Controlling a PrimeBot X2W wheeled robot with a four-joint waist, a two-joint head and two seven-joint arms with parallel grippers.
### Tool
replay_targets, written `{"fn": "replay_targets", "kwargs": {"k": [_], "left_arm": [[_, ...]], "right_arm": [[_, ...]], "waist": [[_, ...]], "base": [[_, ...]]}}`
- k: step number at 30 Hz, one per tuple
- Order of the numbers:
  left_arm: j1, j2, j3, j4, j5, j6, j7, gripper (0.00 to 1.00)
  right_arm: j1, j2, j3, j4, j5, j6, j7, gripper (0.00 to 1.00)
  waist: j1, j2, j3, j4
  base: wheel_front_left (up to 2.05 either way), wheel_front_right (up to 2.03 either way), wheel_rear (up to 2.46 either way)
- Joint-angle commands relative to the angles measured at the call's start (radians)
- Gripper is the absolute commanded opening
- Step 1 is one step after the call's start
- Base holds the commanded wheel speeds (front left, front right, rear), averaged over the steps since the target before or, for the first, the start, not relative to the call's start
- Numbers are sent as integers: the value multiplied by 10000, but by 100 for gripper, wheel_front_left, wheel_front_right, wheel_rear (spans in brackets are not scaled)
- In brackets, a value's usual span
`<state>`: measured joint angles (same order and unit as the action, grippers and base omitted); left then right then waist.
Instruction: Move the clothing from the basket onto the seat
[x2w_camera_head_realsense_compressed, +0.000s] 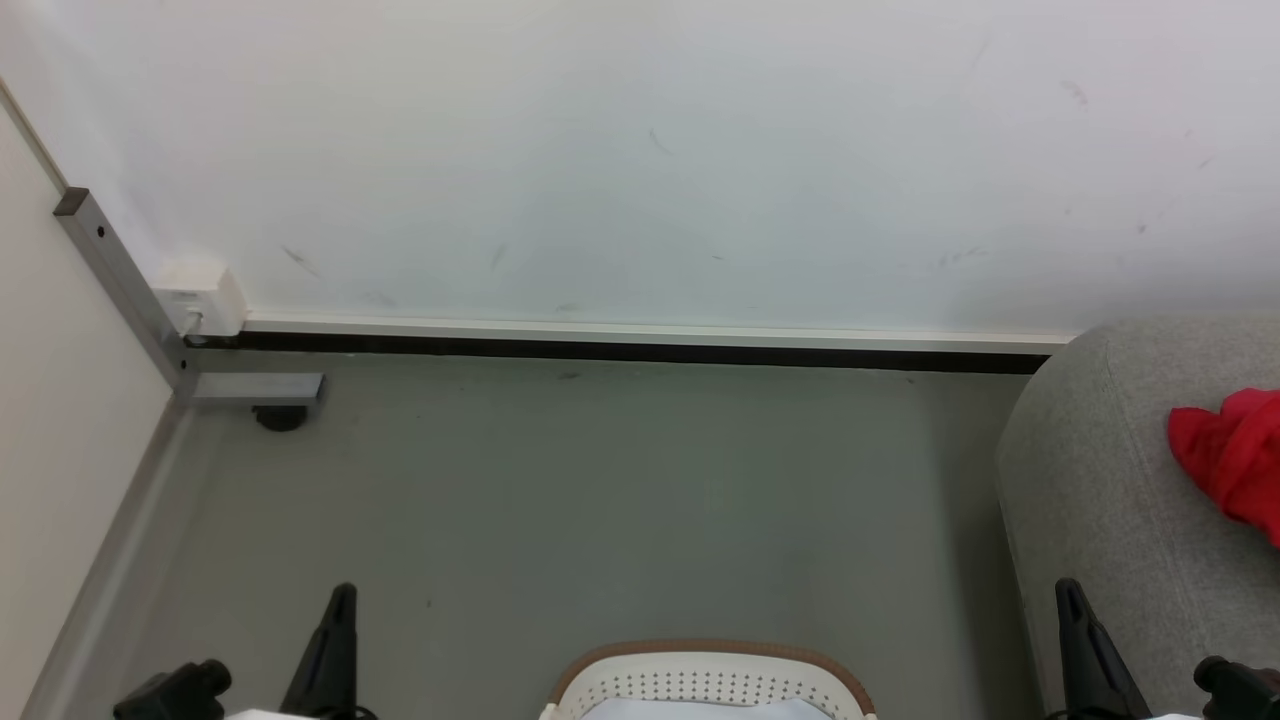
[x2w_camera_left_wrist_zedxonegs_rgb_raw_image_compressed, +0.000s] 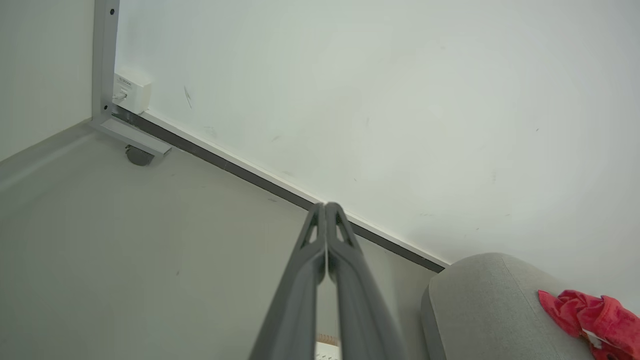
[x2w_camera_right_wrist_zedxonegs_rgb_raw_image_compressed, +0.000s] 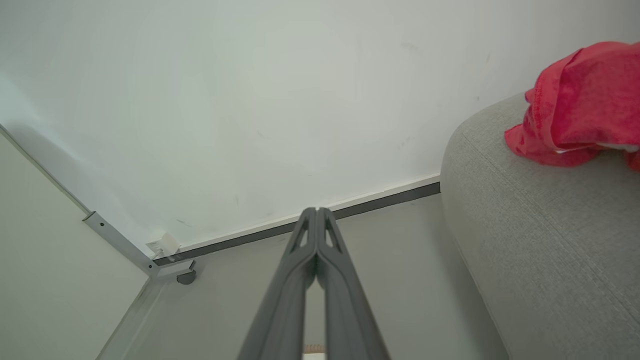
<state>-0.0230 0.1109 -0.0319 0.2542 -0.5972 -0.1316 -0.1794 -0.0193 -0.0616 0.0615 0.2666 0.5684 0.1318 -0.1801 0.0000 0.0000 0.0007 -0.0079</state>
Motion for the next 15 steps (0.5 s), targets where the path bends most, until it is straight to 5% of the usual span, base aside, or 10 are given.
{"fn": "replay_targets", "kwargs": {"k": [1,15], "left_arm": [[-284,30,120,-142,-441,3,112,0],[-426,-103,412,-140,-2487,5,712,0]], "right_arm": [[-302,-48,-83,-158,427,-2,85,0],[-442,-58,-389,-184,2583,-4,648,0]], "waist": [[0,0,0,1],[0,0,3,12]], "base": [[0,0,0],[0,0,0]]}}
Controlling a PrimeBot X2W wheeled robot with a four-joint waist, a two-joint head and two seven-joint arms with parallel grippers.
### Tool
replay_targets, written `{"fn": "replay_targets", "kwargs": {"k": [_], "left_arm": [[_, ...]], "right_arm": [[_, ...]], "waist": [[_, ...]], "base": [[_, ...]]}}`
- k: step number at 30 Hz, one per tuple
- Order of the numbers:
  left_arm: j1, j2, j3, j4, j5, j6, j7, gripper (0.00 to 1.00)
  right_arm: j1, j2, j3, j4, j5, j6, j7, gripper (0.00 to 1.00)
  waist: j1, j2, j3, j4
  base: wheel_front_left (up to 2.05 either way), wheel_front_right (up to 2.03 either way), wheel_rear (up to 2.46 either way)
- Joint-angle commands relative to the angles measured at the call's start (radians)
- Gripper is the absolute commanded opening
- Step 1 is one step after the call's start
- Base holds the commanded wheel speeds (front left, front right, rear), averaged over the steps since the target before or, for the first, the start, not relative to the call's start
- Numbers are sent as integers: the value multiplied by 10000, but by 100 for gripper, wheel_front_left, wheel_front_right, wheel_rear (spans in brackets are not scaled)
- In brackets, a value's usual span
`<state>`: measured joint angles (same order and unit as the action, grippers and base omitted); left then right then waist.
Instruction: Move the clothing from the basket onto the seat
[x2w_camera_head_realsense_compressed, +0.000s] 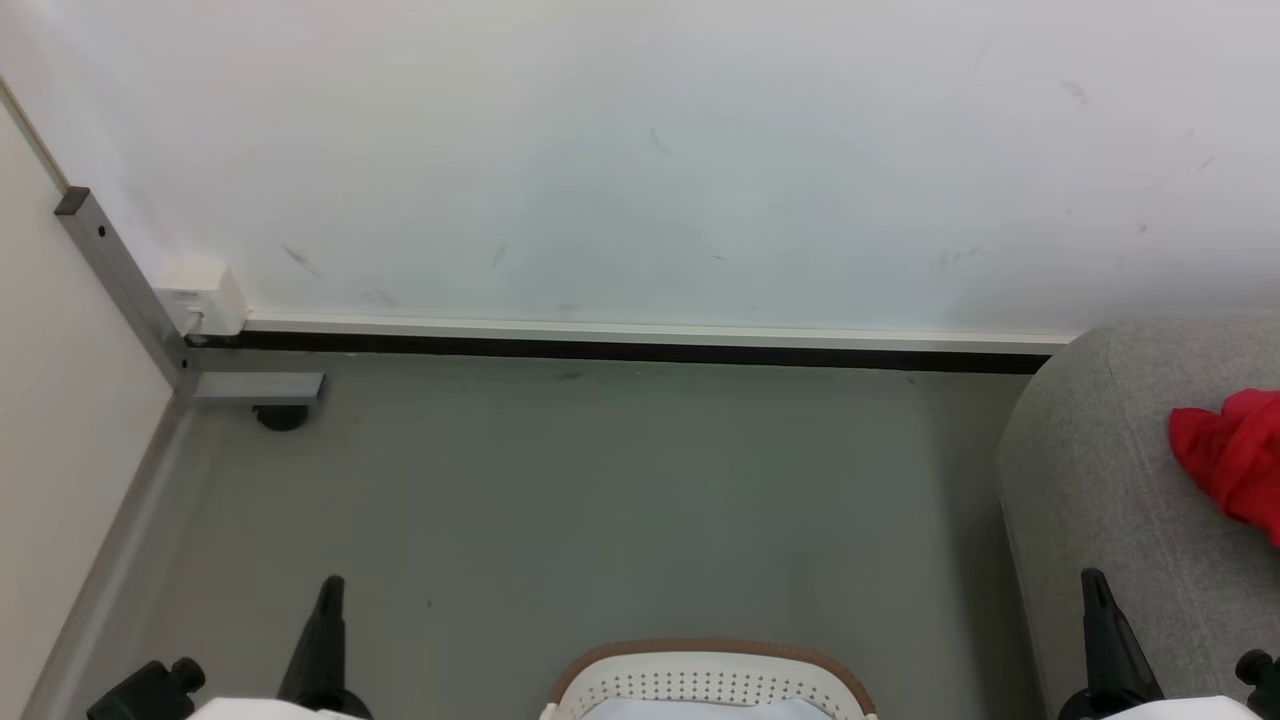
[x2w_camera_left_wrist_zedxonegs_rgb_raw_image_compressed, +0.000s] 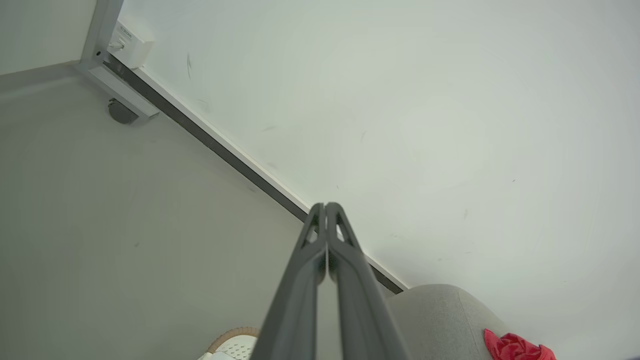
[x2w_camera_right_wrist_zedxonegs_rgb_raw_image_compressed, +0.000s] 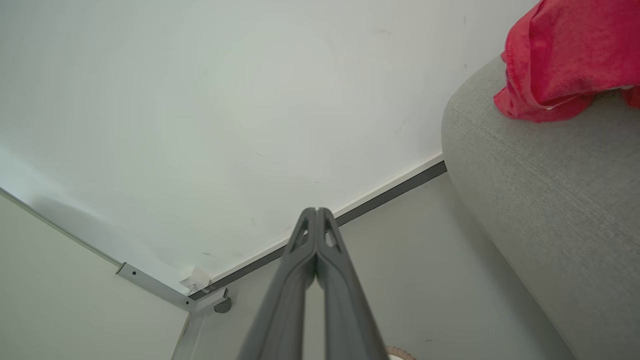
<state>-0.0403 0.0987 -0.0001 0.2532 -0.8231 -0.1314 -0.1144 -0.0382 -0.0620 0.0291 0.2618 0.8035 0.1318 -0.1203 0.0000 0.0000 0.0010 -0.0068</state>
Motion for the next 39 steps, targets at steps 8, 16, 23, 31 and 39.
{"fn": "replay_targets", "kwargs": {"k": [8,16,23,31,39], "left_arm": [[-319,-41,226,-128,-1215,4,344,0],[-376,-93,356,-126,-2083,5,613,0],[-426,-142,460,-124,-2813,5,812,0],[-484,-198,564,-122,-3605,7,1049,0],[-520,-248,669,-117,-4332,7,1262,0]], "right_arm": [[-330,-53,-218,-148,1253,-6,319,0],[-372,-49,-357,-157,2175,-7,578,0],[-428,-43,-480,-168,2940,-8,782,0],[-493,-34,-607,-174,3739,-10,1004,0],[-516,-24,-728,-181,4471,-11,1208,0]], "waist": [[0,0,2,7],[0,0,4,13],[0,0,5,18],[0,0,7,24],[0,0,8,30]], "base": [[0,0,0],[0,0,0],[0,0,0],[0,0,0],[0,0,0]]}}
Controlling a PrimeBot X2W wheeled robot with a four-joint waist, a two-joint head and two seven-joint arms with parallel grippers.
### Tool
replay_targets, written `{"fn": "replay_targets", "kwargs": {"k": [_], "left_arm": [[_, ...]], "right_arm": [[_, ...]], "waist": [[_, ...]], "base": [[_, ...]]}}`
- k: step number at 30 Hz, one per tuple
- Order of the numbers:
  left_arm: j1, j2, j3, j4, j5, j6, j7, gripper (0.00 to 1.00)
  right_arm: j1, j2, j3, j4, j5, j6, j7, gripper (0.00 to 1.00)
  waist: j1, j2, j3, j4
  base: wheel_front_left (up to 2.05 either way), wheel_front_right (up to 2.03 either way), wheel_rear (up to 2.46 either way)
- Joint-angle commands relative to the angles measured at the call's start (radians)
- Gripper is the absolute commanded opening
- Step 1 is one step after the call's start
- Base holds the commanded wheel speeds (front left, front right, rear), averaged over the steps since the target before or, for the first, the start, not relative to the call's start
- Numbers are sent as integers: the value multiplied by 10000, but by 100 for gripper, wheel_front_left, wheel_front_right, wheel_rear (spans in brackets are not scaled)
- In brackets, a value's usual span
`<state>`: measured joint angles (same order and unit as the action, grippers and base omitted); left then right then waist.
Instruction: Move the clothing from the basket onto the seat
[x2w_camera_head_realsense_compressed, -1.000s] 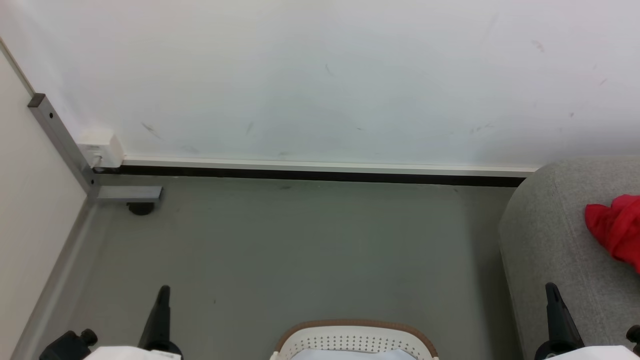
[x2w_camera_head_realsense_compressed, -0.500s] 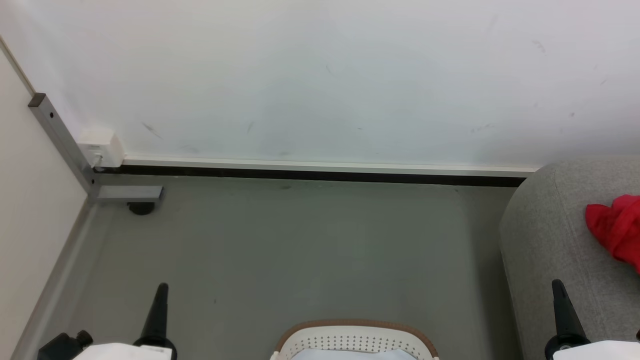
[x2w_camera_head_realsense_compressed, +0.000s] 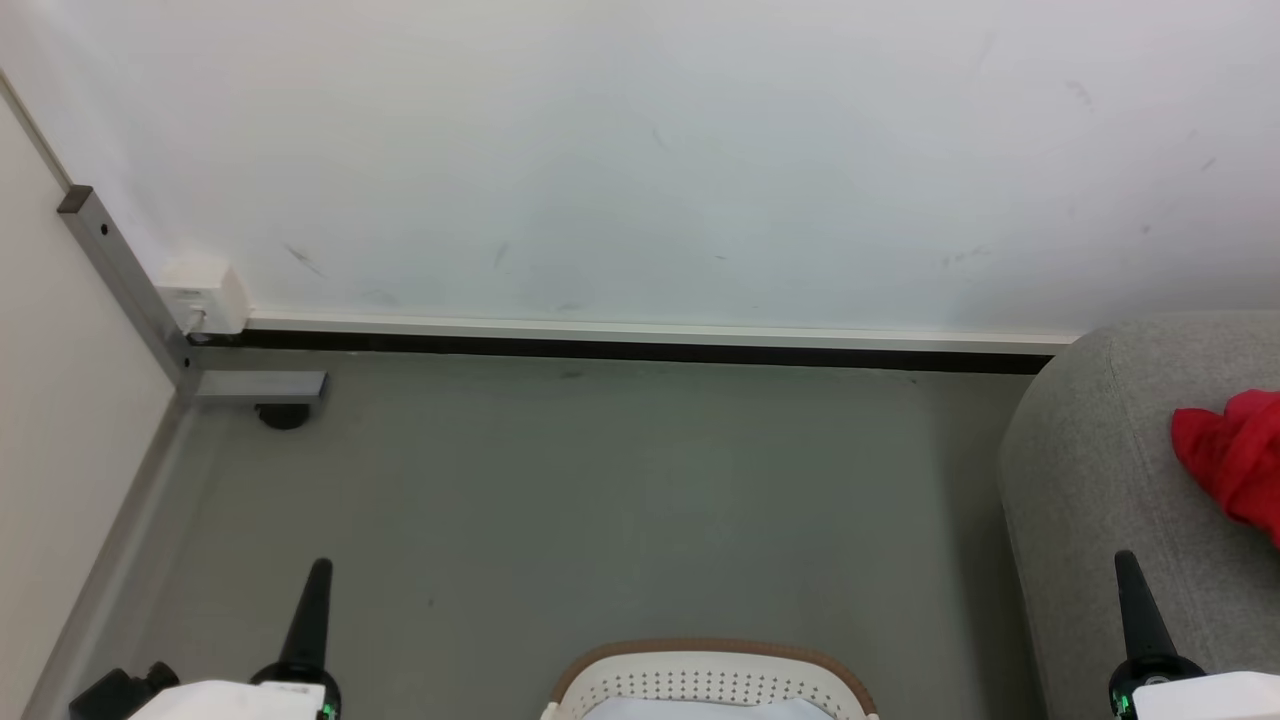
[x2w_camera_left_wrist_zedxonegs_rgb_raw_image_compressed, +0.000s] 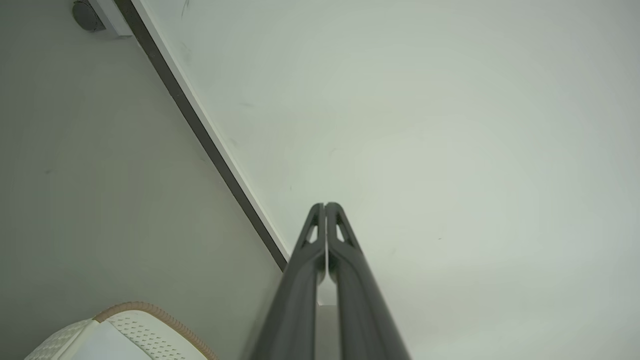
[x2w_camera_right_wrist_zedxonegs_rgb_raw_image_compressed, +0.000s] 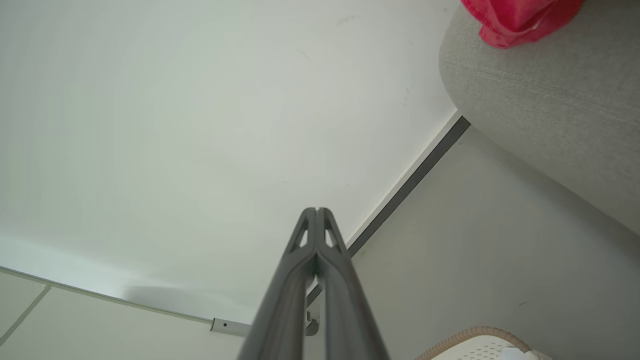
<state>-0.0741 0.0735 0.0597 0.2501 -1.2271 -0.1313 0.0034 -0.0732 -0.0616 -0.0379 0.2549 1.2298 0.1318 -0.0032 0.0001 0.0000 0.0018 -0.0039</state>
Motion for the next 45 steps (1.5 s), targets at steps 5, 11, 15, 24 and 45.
{"fn": "replay_targets", "kwargs": {"k": [5,11,15,24,45], "left_arm": [[-210,-22,135,-85,-692,5,209,0],[-237,-56,201,-82,-1170,6,342,0],[-259,-75,240,-78,-1518,6,432,0],[-298,-117,324,-74,-2107,7,618,0],[-373,-198,521,-61,-3469,10,1020,0]], "right_arm": [[-198,-21,-136,-117,666,-12,172,0],[-234,-11,-217,-121,1169,-13,306,0],[-262,-5,-271,-124,1471,-14,404,0],[-309,5,-375,-127,2081,-15,580,0],[-365,36,-622,-128,3504,-19,1014,0]], "waist": [[-1,0,1,5],[-1,0,3,9],[-1,0,4,12],[-1,0,5,18],[-1,0,10,34]], "base": [[0,0,0],[0,0,0],[0,0,0],[0,0,0],[0,0,0]]}}
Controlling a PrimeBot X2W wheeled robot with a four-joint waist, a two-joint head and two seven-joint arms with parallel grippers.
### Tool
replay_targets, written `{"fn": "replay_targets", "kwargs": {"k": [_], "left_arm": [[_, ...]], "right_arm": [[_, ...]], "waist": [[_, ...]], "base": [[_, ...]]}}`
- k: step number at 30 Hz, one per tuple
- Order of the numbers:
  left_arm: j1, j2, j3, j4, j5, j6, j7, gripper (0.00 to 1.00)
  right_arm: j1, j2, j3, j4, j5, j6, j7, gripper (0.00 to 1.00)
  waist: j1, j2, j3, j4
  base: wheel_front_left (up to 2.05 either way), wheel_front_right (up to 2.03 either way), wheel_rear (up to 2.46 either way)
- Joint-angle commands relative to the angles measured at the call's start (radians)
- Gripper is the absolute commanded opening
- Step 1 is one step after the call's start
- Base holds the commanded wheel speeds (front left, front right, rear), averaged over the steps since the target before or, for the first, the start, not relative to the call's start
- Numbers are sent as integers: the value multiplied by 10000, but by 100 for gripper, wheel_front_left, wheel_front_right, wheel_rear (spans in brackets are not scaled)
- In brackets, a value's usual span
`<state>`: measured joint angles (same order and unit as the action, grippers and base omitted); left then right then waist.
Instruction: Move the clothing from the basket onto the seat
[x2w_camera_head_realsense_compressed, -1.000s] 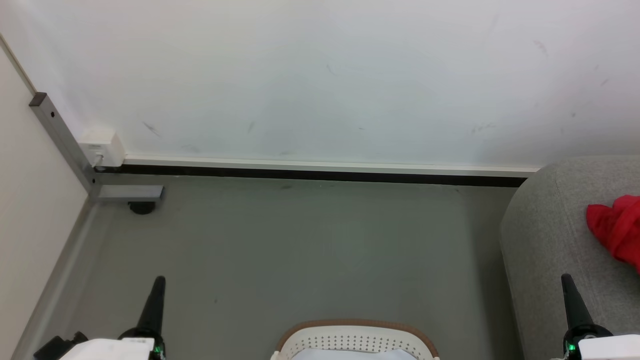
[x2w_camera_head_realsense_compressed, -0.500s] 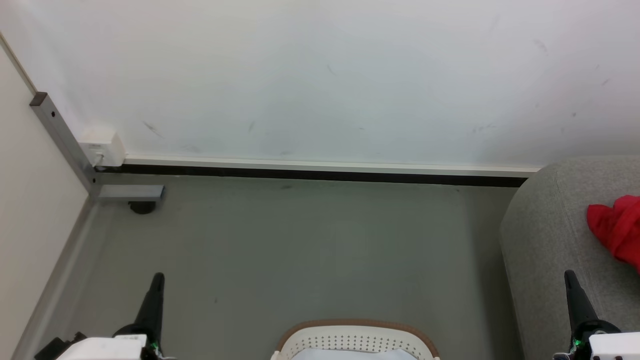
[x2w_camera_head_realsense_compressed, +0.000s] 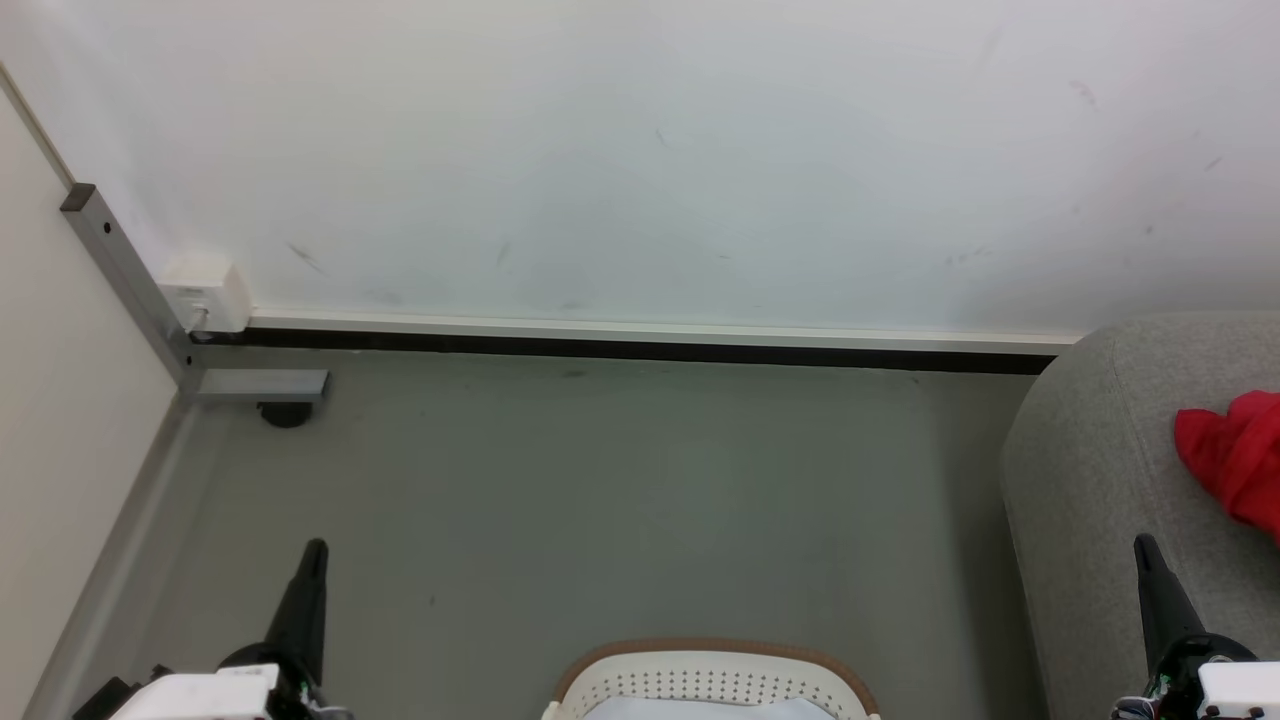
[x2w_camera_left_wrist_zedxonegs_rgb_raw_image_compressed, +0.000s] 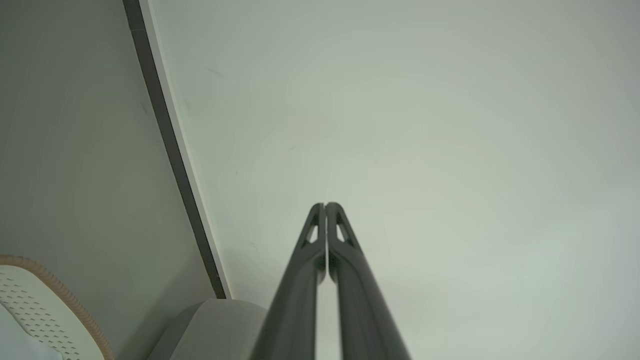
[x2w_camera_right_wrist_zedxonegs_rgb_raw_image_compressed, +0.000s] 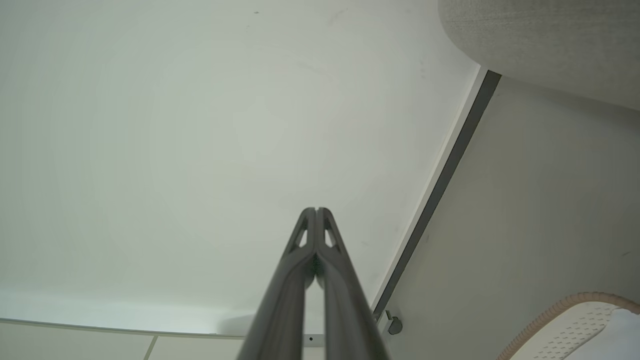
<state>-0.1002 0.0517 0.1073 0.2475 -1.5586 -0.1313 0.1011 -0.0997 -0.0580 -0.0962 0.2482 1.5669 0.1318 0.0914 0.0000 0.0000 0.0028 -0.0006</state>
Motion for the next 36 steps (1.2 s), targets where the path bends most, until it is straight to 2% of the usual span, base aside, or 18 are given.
{"fn": "replay_targets", "kwargs": {"k": [1,7,36], "left_arm": [[-112,16,53,-34,-192,8,52,0],[-137,-12,103,-31,-601,10,167,0],[-132,-12,102,-31,-590,11,176,0]], "right_arm": [[-107,2,-51,-62,211,-19,80,0],[-143,12,-117,-62,563,-21,187,0],[-147,36,-152,-54,493,-21,208,0]], "waist": [[0,0,0,2],[0,0,2,6],[0,0,2,6]], "base": [[0,0,0],[0,0,0],[0,0,0]]}}
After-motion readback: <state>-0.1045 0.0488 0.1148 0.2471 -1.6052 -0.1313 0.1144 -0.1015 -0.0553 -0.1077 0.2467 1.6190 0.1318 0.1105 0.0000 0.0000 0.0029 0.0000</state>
